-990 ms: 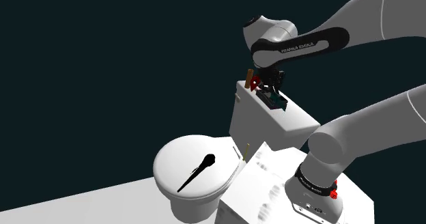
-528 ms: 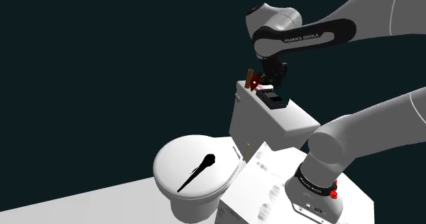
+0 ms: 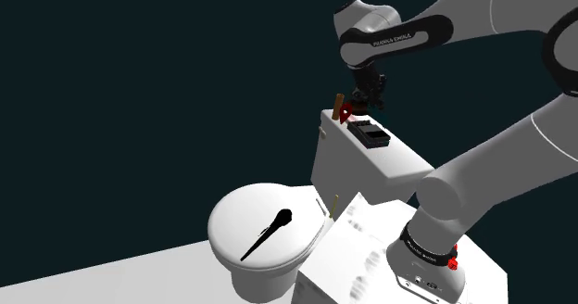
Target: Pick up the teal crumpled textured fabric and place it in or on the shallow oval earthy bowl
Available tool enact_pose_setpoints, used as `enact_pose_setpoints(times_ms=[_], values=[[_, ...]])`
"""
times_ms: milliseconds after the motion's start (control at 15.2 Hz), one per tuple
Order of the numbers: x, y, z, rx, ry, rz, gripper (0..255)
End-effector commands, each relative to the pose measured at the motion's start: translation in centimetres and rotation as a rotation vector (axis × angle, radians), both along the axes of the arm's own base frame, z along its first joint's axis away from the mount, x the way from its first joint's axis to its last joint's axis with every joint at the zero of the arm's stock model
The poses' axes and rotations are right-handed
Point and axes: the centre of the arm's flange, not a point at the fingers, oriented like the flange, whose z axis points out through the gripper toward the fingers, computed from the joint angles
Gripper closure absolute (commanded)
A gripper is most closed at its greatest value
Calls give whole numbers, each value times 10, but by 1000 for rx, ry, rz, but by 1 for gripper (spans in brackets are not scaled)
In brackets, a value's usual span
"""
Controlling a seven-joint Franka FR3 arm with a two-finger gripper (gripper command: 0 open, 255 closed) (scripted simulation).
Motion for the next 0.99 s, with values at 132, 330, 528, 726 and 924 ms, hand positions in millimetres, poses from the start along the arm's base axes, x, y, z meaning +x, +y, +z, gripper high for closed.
enact_pose_setpoints(times_ms=[132, 330, 528, 726, 924], values=[[25, -45, -1, -1, 0, 0, 255], [44, -80, 0, -1, 0, 0, 255], [63, -114, 1, -1, 0, 0, 255], [83, -149, 2, -1, 0, 0, 255], [102, -184, 3, -1, 0, 0, 255]])
